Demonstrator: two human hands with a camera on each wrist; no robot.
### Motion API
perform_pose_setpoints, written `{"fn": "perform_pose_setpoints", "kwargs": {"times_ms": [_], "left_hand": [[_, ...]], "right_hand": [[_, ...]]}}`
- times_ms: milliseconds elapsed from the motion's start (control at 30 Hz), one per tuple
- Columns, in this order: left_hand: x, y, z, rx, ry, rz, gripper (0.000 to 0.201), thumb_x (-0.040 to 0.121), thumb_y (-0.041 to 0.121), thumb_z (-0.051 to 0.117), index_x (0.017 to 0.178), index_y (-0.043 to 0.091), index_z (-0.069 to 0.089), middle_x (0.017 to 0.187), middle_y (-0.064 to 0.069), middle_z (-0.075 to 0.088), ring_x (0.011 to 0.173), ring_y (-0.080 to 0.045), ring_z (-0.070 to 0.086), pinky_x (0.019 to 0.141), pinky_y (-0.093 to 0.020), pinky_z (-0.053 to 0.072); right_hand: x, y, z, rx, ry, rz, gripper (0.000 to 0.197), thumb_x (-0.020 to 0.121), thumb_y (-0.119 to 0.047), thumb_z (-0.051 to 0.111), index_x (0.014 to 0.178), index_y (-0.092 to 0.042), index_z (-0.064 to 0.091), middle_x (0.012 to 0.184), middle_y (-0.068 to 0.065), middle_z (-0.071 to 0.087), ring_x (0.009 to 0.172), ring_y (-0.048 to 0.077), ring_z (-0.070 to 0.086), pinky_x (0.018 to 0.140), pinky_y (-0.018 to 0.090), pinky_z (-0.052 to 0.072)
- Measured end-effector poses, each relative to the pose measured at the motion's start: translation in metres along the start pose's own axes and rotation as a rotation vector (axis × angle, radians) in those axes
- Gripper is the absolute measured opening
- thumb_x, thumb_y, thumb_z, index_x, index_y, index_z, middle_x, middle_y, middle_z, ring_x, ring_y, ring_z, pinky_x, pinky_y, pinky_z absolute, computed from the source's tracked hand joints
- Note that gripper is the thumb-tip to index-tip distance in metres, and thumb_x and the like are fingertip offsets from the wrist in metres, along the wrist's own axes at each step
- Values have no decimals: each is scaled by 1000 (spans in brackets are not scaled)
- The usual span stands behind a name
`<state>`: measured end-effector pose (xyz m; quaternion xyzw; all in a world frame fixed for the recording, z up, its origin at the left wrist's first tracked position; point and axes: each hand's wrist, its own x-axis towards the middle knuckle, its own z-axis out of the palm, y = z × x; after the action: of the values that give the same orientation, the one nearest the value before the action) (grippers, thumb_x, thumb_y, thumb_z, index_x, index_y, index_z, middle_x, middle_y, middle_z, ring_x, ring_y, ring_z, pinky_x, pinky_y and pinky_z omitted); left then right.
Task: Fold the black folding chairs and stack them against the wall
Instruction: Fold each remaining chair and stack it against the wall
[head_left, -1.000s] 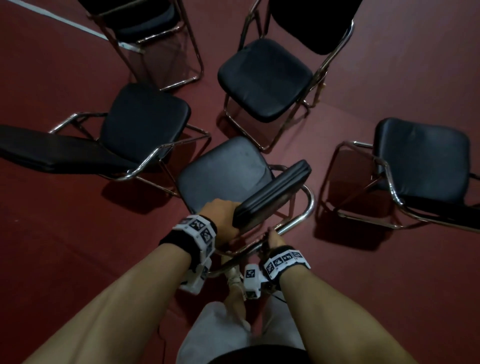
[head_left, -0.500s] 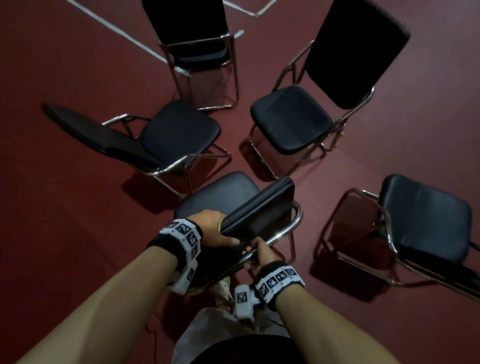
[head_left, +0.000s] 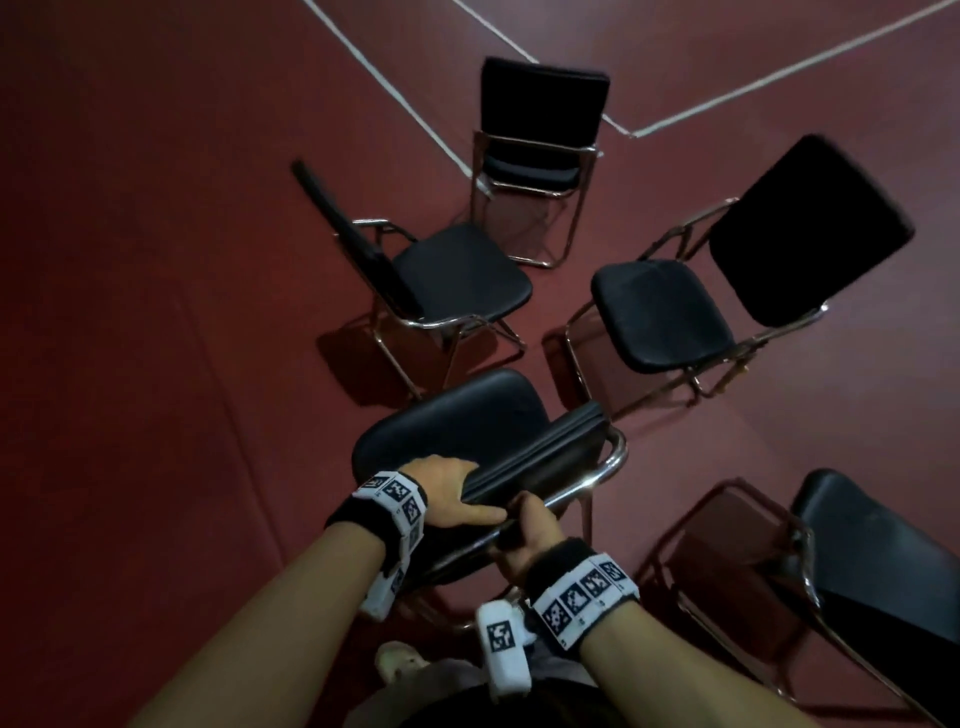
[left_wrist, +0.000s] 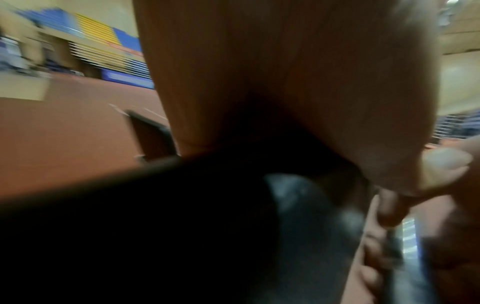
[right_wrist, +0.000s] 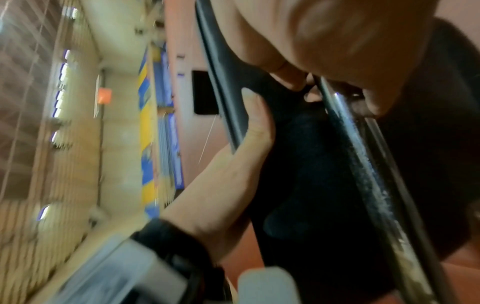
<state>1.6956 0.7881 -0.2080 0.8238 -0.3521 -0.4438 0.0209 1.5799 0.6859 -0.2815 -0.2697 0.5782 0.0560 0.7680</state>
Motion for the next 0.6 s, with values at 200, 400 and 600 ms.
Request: {"fn": "perform_pose_setpoints", "kwargs": {"times_ms": [200,400,600], "left_hand": [[-81,-74,46,-169,17,-32,96,65,92,53,141,33,48,136,9,60,119,-18,61,102,-38,50],[-166,-145,77,-455,213,-72,56,85,71,59,127,32,57,115,14,65,103,-9,63,89,-27,47],[-223,-205,119,-630,422,-274,98,55,104,40,123,36,55,111,10,69,97,-12,67,90,-38,56]], "right_hand": [[-53,72,27,-119,-15,37,30,64,-5,55,94,-5,57,70,14,52,58,26,51,58,35,43],[-121,114,119,-408,-257,83,37,79,-1,41,110,-1,61,82,15,60,59,28,61,52,32,53],[-164,162,194,-740,-474,97,28,80,-4,41,56,-14,53,60,2,48,56,19,50,69,32,48]]}}
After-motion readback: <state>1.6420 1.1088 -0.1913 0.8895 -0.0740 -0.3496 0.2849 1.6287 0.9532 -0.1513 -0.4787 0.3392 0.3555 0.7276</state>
